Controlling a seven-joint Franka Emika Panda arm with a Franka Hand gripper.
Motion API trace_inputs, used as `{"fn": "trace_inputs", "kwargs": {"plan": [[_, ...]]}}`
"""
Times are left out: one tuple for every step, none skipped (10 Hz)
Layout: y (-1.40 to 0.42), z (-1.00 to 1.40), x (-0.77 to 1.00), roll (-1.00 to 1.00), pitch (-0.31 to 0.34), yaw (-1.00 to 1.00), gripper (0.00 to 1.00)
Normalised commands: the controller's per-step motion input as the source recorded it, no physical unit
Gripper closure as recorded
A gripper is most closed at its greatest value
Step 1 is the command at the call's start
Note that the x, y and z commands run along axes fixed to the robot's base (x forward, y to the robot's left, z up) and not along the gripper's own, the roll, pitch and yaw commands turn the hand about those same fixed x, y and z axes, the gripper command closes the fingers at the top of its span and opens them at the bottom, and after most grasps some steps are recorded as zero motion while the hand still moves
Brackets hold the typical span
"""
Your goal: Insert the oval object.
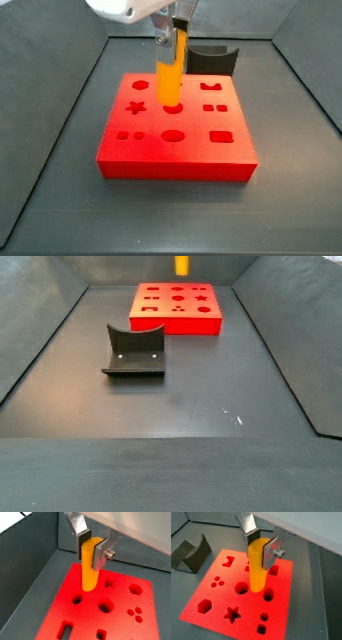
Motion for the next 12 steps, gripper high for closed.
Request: {"fn": "trace_inputs", "kwargs": {"plan": [[-0.01,-0.03,0.0,0.0,0.0,0.0,1.0],[-0.07,-0.4,0.31,0.07,0.0,0.39,1.0],[0.0,-0.26,0.36,0.0,0.0,0.74,1.0],[0.0,-0.24,0.33,0.0,0.0,0.78,1.0],[0.0,-0.25,0.29,0.0,0.0,0.81,1.0],[0.0,-0.13,0.17,0.06,0.0,0.91,1.0],[0.0,0.0,0.0,0.04,-0.006,1.0,1.0],[0.0,0.0,0.0,0.01,-0.017,1.0,1.0],[0.0,0.0,0.0,0.01,-0.019,1.0,1.0],[0.0,0.0,0.0,0.01,-0.02,1.0,1.0],[0.01,0.03,0.16,0.0,0.064,0.15,1.0],[0.0,0.0,-0.01,0.0,0.0,-0.09,1.0]]}}
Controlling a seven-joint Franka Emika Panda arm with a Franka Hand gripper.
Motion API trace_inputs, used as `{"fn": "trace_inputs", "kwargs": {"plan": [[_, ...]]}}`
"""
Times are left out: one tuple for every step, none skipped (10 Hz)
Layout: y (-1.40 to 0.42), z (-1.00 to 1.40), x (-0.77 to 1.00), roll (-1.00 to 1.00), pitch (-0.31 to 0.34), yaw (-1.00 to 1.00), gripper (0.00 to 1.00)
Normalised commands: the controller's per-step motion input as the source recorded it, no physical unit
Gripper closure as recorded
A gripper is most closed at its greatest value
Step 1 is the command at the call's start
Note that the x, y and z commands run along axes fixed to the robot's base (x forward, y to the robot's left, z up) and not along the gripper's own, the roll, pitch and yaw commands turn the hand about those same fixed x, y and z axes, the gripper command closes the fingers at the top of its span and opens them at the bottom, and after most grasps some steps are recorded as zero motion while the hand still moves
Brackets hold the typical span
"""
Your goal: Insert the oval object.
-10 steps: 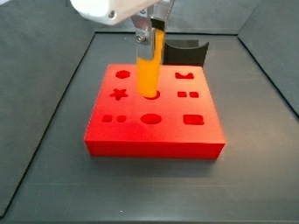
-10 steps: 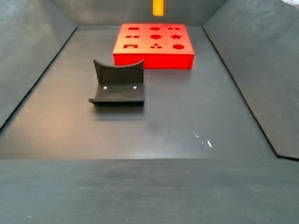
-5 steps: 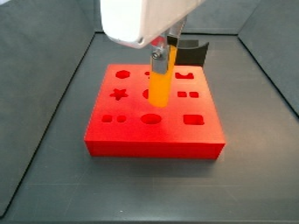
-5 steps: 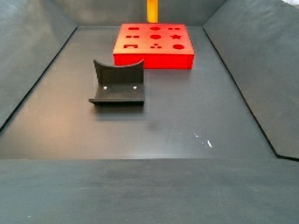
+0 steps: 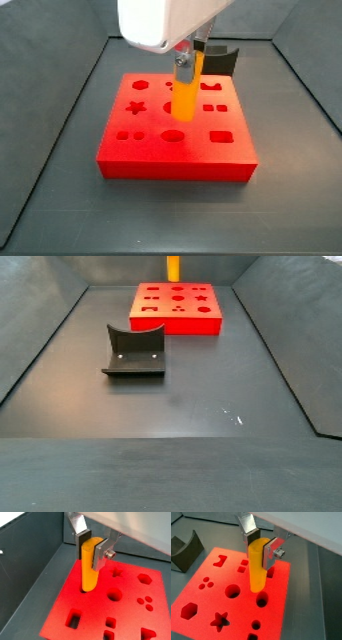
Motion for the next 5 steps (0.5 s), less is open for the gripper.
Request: {"fn": "trace_inputs", "kwargs": {"plan": [[-0.06,-0.22,0.0,0.09,0.11,-0.81,1.0],[-0.06,-0.32,0.0,0.05,0.083,-0.99,1.0],[-0.21,-0.22,-0.15,0.0,0.0,-0.8,1.0],[-0.47,0.0,-0.18,0.05,0.0,0.23,1.0],[-0.1,0.1,-0.09,0.0,-0.043,0.98,1.0]]}}
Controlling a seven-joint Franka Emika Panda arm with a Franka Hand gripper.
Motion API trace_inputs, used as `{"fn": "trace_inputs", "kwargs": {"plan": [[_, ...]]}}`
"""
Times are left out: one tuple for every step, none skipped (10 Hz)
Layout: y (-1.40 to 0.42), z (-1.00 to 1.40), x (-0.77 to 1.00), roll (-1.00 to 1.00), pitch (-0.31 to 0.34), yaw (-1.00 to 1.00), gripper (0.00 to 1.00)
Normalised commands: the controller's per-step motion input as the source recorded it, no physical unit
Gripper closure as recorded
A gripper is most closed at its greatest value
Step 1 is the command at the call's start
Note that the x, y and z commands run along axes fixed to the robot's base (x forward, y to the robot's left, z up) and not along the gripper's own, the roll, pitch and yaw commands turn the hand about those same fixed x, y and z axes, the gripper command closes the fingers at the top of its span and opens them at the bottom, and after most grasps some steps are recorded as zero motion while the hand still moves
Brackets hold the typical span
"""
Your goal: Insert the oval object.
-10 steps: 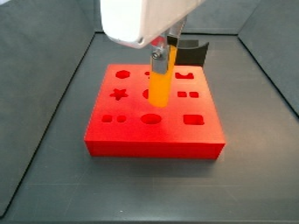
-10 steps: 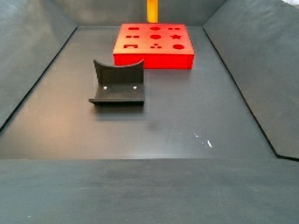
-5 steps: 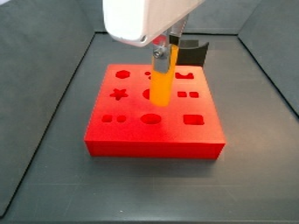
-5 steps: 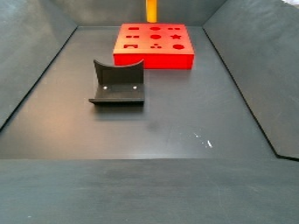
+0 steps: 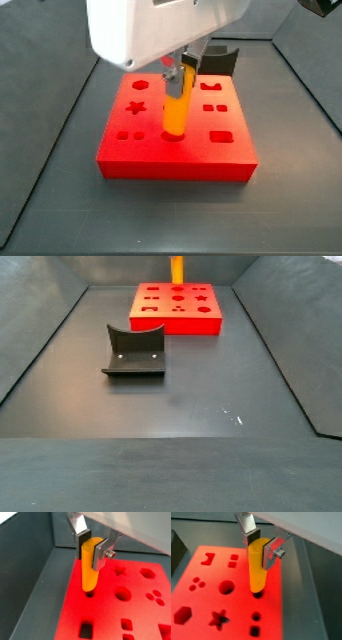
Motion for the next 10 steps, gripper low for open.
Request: {"fn": "trace_inputs", "kwargs": {"plan": [[-0.01,0.11,-0.04,0.0,-0.05,1.0,1.0],[0.0,0.11,-0.01,0.0,-0.056,1.0,1.0],[0.0,0.11,-0.01,0.0,-0.056,1.0,1.0],[0.0,0.12,-0.01,0.0,-0.056,1.0,1.0],[0.0,0.11,-0.01,0.0,-0.057,1.0,1.0],[0.0,0.11,-0.01,0.0,-0.057,1.0,1.0],[0.0,0.11,-0.01,0.0,-0.056,1.0,1.0],[0.0,0.11,-0.01,0.0,-0.056,1.0,1.0],[0.0,0.11,0.0,0.0,-0.059,1.0,1.0],[0.0,0.11,0.0,0.0,-0.057,1.0,1.0]]}}
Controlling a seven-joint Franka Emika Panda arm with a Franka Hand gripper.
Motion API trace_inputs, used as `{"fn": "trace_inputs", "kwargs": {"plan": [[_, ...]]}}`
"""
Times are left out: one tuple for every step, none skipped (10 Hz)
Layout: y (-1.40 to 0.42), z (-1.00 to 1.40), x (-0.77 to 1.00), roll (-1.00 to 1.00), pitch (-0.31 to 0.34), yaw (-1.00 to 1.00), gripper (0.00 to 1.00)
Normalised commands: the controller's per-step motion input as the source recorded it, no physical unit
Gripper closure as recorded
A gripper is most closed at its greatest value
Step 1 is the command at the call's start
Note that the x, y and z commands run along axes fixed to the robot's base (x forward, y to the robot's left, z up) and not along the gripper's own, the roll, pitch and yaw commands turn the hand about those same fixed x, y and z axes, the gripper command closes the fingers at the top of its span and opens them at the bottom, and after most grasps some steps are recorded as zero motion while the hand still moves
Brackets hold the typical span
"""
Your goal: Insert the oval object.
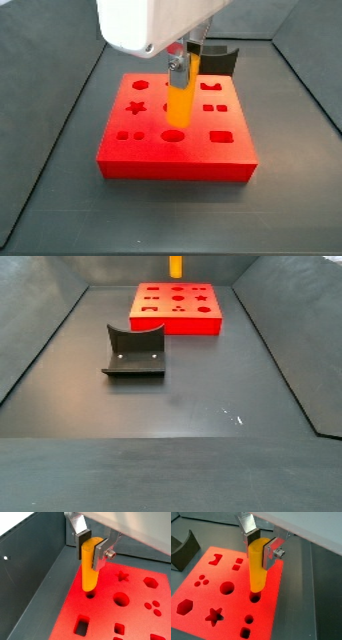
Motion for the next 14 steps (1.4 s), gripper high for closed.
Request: {"fn": "trace_inputs", "kwargs": {"plan": [[0.0,0.11,0.0,0.0,-0.059,1.0,1.0],[0.0,0.11,0.0,0.0,-0.059,1.0,1.0],[0.0,0.11,0.0,0.0,-0.059,1.0,1.0],[-0.04,0.03,0.04,0.02,-0.05,0.98,1.0],[0.0,0.0,0.24,0.05,0.0,0.62,1.0],[0.03,0.0,0.0,0.0,0.0,0.0,1.0],[0.0,0.0,0.0,0.0,0.0,-0.04,1.0],[0.0,0.0,0.0,0.03,0.0,-0.65,1.0],[0.0,0.0,0.0,0.01,0.0,-1.0,1.0],[0.0,0.01,0.0,0.0,0.0,-1.0,1.0],[0.0,0.07,0.04,-0.01,0.0,-1.0,1.0],[0.0,0.11,0.05,-0.02,0.0,-1.0,1.0],[0.0,0.17,0.02,-0.03,0.0,-1.0,1.0],[0.0,0.18,0.02,-0.04,0.0,-1.0,1.0]]}}
